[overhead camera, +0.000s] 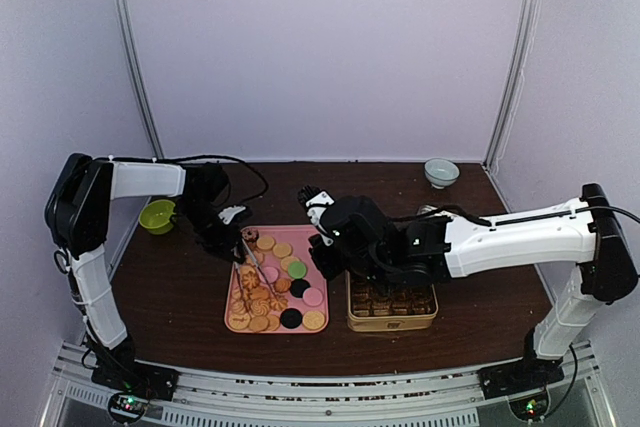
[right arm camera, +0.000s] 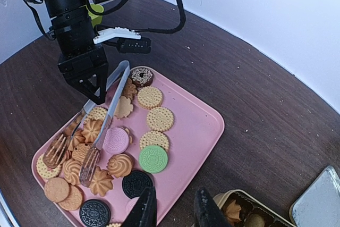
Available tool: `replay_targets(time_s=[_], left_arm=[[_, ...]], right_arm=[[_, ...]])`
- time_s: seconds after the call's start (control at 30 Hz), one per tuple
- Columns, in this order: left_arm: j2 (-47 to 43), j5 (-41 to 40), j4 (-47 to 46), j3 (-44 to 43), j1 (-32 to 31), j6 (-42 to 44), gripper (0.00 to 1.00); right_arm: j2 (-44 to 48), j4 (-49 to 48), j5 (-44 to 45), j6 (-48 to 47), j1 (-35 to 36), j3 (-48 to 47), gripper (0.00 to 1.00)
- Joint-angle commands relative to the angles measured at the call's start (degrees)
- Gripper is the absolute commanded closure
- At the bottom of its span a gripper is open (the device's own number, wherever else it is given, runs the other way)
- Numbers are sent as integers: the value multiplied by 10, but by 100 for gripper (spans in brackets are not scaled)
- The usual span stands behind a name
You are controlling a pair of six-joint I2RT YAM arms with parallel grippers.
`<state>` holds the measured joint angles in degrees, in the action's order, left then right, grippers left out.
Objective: Pack the cookies
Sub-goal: Pick up the clamp from the plate.
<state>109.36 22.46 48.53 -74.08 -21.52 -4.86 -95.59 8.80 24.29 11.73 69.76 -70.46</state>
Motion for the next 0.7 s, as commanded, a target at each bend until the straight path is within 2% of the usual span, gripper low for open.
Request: replay_targets(time_s=[0.0,0.47,0.53,0.6,0.67], left_arm=[[-8,-5,-3,-27,-1,-3,69],[2,19,-13,-47,-8,-5,80],[5,9,-12,-43,-8,-7,75],[8,-1,-5,-43,-9,-8,63],[10,-16,-1,-43,-12,-9,56]], right_arm=[[-6,11,15,-8,2,-12,75],[-4,7,15,-3,2,0,77],[-2,5,15,-2,2,5,77],[0,1,17,-2,1,10,77],[2,0,18,-1,1,13,77]])
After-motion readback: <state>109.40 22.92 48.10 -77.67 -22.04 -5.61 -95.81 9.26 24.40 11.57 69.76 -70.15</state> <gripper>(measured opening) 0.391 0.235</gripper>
